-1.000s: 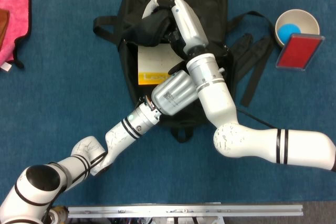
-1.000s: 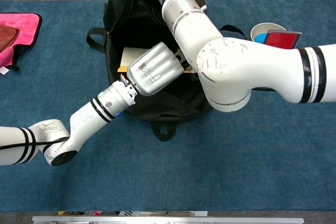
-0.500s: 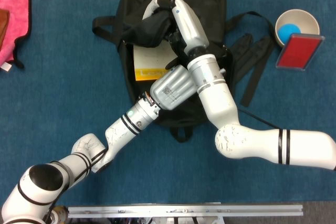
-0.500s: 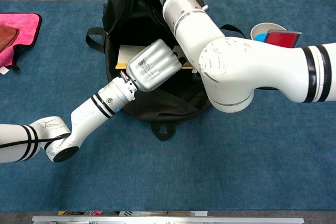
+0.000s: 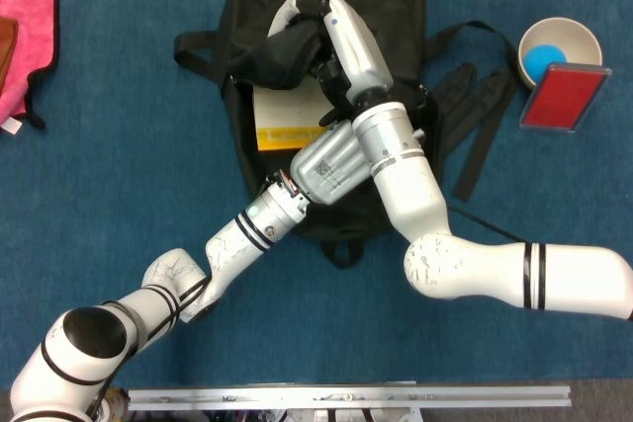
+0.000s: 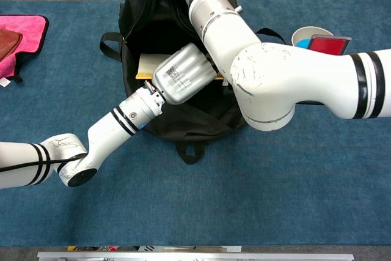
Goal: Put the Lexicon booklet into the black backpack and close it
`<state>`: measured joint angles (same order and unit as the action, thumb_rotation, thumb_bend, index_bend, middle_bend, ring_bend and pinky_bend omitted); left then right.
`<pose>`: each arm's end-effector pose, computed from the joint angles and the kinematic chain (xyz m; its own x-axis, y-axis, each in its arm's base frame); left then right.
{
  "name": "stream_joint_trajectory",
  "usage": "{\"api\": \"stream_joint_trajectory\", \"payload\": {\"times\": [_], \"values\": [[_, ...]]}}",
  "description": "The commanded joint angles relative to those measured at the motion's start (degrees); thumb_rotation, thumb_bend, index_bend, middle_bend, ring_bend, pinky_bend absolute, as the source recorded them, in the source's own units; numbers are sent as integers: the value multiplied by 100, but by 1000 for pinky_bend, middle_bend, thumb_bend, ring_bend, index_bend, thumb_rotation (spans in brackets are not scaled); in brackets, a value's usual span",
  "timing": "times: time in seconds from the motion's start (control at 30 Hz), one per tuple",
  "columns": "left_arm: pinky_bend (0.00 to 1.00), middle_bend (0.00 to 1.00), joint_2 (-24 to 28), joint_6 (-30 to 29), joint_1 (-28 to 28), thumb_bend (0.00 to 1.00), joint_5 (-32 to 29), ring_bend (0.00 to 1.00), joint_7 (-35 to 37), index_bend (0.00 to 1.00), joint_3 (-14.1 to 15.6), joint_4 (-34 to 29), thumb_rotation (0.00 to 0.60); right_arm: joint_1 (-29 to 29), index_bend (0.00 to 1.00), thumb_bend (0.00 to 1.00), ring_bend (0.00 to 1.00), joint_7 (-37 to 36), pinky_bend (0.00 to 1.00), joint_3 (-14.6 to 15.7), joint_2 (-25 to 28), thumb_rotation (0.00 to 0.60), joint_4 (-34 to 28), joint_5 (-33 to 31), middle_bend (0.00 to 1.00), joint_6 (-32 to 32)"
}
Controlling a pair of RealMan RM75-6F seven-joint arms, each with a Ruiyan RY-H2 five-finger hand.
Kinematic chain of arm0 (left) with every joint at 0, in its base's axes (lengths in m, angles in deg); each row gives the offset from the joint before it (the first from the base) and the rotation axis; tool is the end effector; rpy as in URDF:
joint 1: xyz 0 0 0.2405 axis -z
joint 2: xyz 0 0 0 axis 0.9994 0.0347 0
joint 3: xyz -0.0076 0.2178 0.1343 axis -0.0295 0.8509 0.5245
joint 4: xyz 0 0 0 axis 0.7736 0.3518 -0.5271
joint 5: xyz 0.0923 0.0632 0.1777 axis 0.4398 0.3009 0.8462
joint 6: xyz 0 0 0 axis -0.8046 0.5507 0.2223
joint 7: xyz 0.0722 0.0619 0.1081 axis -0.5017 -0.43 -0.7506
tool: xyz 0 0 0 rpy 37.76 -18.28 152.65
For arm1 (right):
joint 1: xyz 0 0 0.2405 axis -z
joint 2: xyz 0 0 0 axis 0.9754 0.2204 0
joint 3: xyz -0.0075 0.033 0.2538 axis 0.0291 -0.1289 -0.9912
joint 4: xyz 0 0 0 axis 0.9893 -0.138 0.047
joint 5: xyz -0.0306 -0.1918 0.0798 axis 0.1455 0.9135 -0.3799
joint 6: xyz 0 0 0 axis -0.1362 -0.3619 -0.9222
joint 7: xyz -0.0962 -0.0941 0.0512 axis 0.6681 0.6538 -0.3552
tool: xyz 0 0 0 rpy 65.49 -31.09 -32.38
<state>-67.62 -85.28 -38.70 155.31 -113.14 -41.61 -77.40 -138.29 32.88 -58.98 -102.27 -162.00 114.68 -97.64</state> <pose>-0.0787 0.3154 -0.1374 0.6440 -0.5379 0.5439 0.2153 -0.5548 -0.8036 0.0474 -0.3676 -0.0468 -0.5029 -0.3494 0.7906 -0.8420 -0.0089 -0.5395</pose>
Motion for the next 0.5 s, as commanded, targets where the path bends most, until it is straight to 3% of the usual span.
{"api": "stream_joint_trajectory", "payload": {"times": [0.03,0.23,0.37,0.5], "values": [[699,687,-25,84,31,311,-14,576,-32,718,35,34,600,-1,707,1000,626,5,855,2,12,600,-9,-6,609,-5],[698,687,-94,148,61,297,-96,576,-51,714,8,149,600,5,706,1000,626,3,855,12,48,600,-13,-23,609,-6],[691,658,-135,113,38,171,-183,557,-146,661,-53,170,600,11,706,1000,626,-17,855,4,70,600,-14,-23,609,-4],[638,529,-193,135,-88,24,-409,459,-450,510,-202,67,600,18,706,1000,626,-40,855,-16,98,600,2,-47,609,4]]}}
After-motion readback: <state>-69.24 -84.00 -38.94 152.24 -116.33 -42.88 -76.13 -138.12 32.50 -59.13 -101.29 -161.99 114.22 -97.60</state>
